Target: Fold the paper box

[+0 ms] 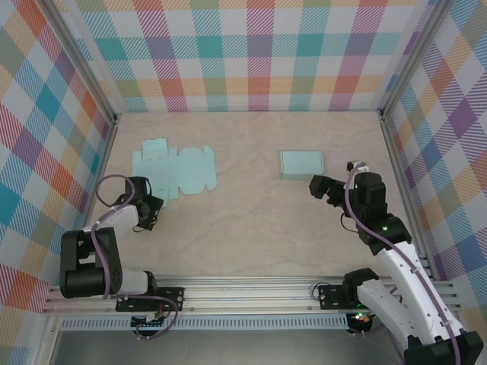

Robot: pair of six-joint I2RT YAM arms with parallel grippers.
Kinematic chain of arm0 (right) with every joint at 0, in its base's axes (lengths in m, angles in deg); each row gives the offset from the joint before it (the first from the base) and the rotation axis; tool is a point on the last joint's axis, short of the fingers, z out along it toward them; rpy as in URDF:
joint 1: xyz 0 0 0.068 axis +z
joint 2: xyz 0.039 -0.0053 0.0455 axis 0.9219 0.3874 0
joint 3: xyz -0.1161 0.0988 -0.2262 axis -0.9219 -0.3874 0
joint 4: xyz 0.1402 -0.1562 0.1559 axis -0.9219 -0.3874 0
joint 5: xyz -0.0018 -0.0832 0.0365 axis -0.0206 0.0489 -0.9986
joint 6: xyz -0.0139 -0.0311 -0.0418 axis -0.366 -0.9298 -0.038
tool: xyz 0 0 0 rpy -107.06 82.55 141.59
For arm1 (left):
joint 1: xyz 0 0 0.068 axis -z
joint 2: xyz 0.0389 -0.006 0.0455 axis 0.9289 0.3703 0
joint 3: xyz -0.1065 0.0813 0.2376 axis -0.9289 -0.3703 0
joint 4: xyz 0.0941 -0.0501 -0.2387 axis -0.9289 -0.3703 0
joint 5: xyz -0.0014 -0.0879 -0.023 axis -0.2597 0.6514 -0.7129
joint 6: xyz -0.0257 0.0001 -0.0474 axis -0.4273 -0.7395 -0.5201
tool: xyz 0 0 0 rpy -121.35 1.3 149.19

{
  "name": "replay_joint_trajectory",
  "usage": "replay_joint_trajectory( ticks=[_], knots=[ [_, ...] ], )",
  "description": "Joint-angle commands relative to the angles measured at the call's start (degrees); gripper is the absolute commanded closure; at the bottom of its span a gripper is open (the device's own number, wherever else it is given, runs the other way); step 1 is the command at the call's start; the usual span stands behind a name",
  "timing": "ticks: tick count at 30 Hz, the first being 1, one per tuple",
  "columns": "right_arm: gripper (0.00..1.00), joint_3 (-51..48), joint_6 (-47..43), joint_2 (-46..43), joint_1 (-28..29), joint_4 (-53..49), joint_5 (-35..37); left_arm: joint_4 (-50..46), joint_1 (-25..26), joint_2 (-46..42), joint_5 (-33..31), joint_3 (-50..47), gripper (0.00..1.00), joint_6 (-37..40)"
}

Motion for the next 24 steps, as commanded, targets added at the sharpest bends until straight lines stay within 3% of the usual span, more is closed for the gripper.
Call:
replay_joint_trajectory(
  ticks=[1,12,24],
  knots=[
    [0.0,-0.64,1.22,1.14,-0.28,2.52,-2.35,18.8,-1.05,4.3,2.37,1.31,0.38,0.31],
    [0.0,-1.87,2.02,2.82,-0.28,5.07,-4.15,3.5,-1.01,-8.2,-3.25,4.25,0.35,-1.38],
    [0.0,-1.77,1.42,1.85,-0.3,4.33,-3.15,8.73,-1.06,-2.02,1.29,2.8,0.36,-5.19]
  ],
)
